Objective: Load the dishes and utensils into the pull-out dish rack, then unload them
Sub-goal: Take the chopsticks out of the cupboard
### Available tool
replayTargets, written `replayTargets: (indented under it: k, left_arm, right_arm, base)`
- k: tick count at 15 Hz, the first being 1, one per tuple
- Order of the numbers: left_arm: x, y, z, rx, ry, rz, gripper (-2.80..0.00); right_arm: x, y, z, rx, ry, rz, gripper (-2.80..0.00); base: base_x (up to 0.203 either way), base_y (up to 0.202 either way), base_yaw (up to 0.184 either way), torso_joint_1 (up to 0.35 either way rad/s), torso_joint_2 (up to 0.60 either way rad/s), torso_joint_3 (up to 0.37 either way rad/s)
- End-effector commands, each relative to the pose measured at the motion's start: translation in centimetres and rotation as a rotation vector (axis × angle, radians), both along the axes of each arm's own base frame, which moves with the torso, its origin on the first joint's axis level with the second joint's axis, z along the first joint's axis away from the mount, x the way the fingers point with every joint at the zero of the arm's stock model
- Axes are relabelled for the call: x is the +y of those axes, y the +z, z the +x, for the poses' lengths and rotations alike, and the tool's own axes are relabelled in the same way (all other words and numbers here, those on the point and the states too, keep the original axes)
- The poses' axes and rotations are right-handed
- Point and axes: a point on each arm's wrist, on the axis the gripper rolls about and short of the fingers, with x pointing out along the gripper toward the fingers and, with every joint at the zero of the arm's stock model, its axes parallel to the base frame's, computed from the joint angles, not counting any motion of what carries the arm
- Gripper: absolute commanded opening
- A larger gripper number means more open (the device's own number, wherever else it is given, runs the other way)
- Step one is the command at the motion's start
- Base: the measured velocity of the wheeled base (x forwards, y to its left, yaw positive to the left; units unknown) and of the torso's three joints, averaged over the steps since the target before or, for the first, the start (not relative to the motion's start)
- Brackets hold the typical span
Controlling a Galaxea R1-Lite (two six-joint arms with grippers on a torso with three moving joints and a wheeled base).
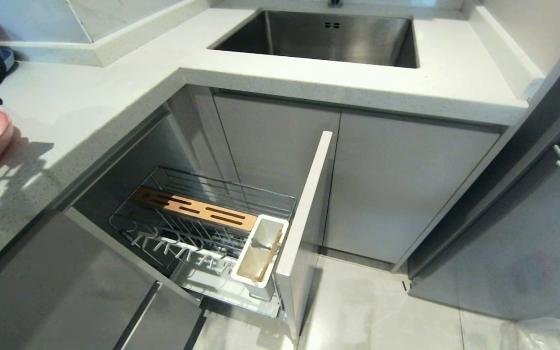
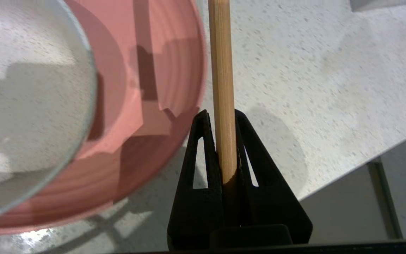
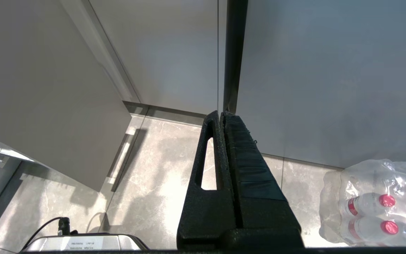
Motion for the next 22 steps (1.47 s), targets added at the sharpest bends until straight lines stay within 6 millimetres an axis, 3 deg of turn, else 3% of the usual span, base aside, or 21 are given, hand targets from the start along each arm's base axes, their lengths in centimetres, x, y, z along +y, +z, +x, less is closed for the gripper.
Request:
replayTargets:
  k: [1, 16, 22]
  left_arm:
    - [0.4, -0.3, 0.4, 0.014, 0.018, -0.005, -2.80]
    - [2.1, -1.2, -0.1, 0.078, 0.100, -0.058, -2.80]
    - [3.1, -2.1, 0.3, 0.123, 0.048, -0.124, -2.80]
  right_arm:
    - [0.0, 0.0, 0.0, 0.002, 0.000, 0.000, -2.80]
    - [0.0, 0.0, 0.0, 0.002, 0.000, 0.000, -2.80]
    - [0.0, 0.0, 0.0, 0.002, 0.000, 0.000, -2.80]
  base:
    - [0.000, 0.000, 0.000, 0.000, 0.00, 0.000]
    - [0.000, 0.000, 0.000, 0.000, 0.00, 0.000]
    - [0.000, 0.000, 0.000, 0.000, 0.00, 0.000]
